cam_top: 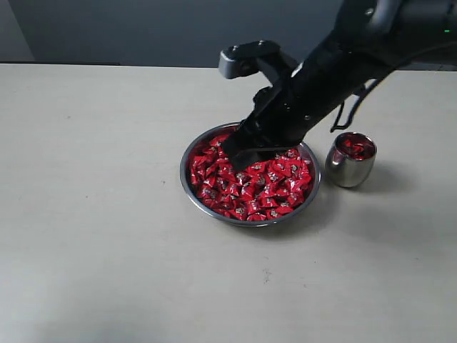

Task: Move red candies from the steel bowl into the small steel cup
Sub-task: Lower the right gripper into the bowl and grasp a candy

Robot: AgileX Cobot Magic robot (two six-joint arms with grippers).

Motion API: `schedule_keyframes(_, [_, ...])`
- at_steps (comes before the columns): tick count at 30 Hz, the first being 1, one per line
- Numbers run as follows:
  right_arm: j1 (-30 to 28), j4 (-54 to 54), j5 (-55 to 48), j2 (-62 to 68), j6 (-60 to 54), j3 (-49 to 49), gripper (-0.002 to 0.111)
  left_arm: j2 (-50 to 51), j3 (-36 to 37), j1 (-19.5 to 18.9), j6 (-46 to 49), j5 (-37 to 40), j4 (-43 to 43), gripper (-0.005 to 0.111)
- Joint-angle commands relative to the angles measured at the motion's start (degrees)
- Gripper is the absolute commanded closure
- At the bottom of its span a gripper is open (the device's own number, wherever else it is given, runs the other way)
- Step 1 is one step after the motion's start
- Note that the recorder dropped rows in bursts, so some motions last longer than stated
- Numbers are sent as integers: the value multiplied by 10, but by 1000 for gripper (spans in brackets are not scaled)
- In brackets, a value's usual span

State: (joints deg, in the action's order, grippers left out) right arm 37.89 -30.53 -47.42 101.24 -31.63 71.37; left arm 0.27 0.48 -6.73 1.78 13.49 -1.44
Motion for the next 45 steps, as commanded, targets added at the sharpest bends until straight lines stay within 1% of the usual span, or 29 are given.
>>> schedule_keyframes(1, [16,55,-27,65,32,65,79,-3,-5,-1,-1,-3,-1,106])
schedule_keyframes(4, [16,72,-43,109,57,106,79,-3,-5,-1,-1,-3,-1,106])
schedule_keyframes(8, [16,120,-65,158,124,161,79,-3,-5,-1,-1,-3,-1,106])
schedule_keyframes(14, [16,152,-77,213,172,231,79,-3,-5,-1,-1,-3,-1,106])
schedule_keyframes(16, [16,144,-89,230,173,251,74,-3,-5,-1,-1,-3,-1,106])
schedule_keyframes(17, [16,136,-99,240,173,261,67,-3,-5,-1,-1,-3,-1,106])
schedule_keyframes(20, [16,137,-122,259,173,279,53,-3,-5,-1,-1,-3,-1,106])
schedule_keyframes(21, [16,139,-125,263,173,283,52,-3,-5,-1,-1,-3,-1,106])
schedule_keyframes(25, [16,171,-122,276,216,284,58,-3,-5,-1,-1,-3,-1,106])
schedule_keyframes(28, [16,170,-122,281,216,284,62,-3,-5,-1,-1,-3,-1,106])
schedule_keyframes(30, [16,170,-118,282,216,284,67,-3,-5,-1,-1,-3,-1,106])
schedule_keyframes(32, [16,157,-108,282,216,284,77,-3,-5,-1,-1,-3,-1,106])
schedule_keyframes(36, [16,136,-105,278,210,284,108,-3,-5,-1,-1,-3,-1,106])
schedule_keyframes(39, [15,141,-103,262,210,284,108,-3,-5,-1,-1,-3,-1,106])
schedule_keyframes(42, [14,177,-106,232,211,284,108,-3,-5,-1,-1,-3,-1,106])
schedule_keyframes(45, [-16,180,-123,200,211,284,108,-3,-5,-1,-1,-3,-1,106])
